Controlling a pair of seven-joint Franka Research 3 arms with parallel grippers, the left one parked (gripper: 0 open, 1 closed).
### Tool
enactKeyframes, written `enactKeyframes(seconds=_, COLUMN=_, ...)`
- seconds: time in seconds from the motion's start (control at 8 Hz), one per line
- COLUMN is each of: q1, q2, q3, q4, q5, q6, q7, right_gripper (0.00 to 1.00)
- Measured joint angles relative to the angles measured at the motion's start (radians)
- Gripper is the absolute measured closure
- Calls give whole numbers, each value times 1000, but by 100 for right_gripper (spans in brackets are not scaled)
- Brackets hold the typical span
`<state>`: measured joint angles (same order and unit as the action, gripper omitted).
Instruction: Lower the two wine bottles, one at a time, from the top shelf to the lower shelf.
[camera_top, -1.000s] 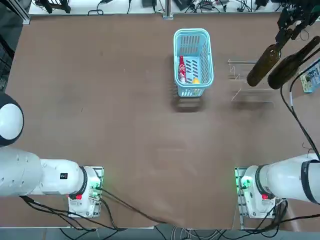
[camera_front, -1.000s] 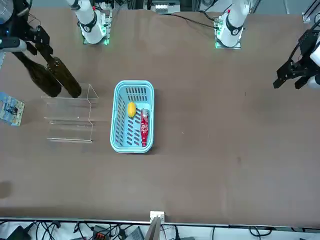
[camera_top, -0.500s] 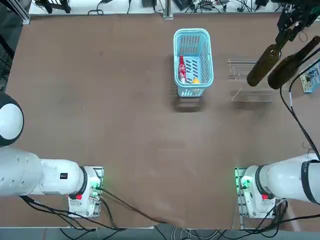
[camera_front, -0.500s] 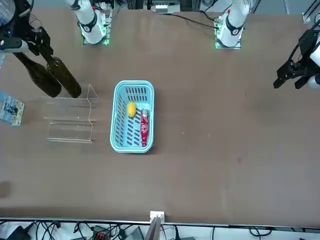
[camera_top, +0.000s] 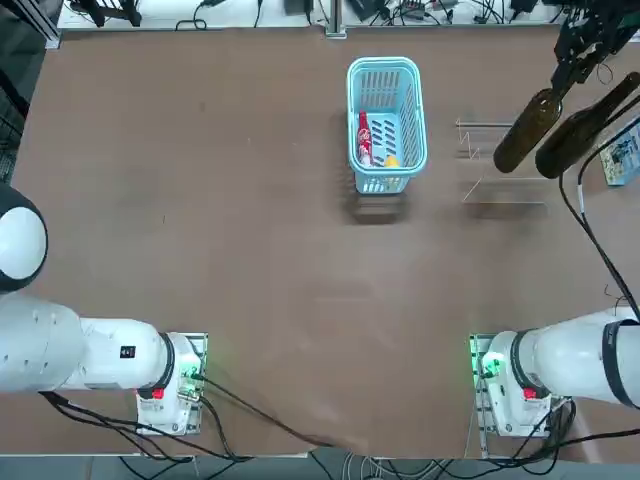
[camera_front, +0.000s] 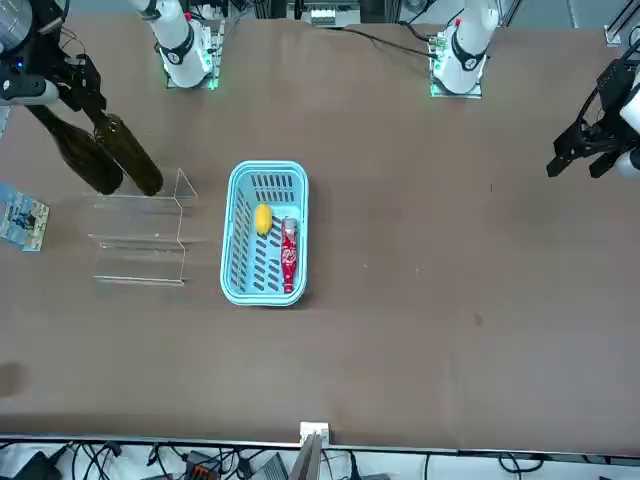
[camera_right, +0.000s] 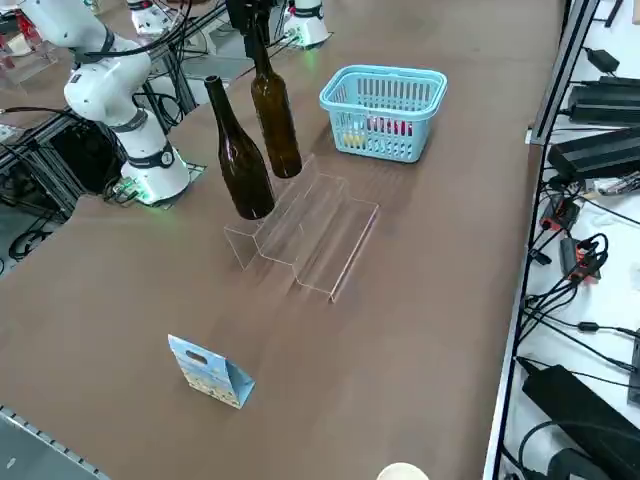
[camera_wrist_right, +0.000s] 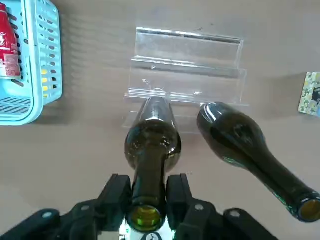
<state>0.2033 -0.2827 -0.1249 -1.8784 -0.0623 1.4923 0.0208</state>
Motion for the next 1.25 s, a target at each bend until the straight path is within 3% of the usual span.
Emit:
enactKeyframes(seconds=0.12, q1=0, q2=-1, q3=0, q4=1, q5=0, q6=-1, q7=0, right_gripper=61)
enactKeyframes(seconds=0.75, q1=-1, q2=13, q3=0, q4=17, q5=-1, q6=3, q7=-61, right_gripper=61)
enactKeyframes(seconds=1.0, q1=-6, q2=93, q3=-11, q4=118, q5=-5, q6=4, q7=-150, right_gripper=61)
enactKeyframes(seconds=1.25, q1=-18, q2=237, q3=-25, q4=283, q5=-7, q6=3, q7=-232, right_gripper=61)
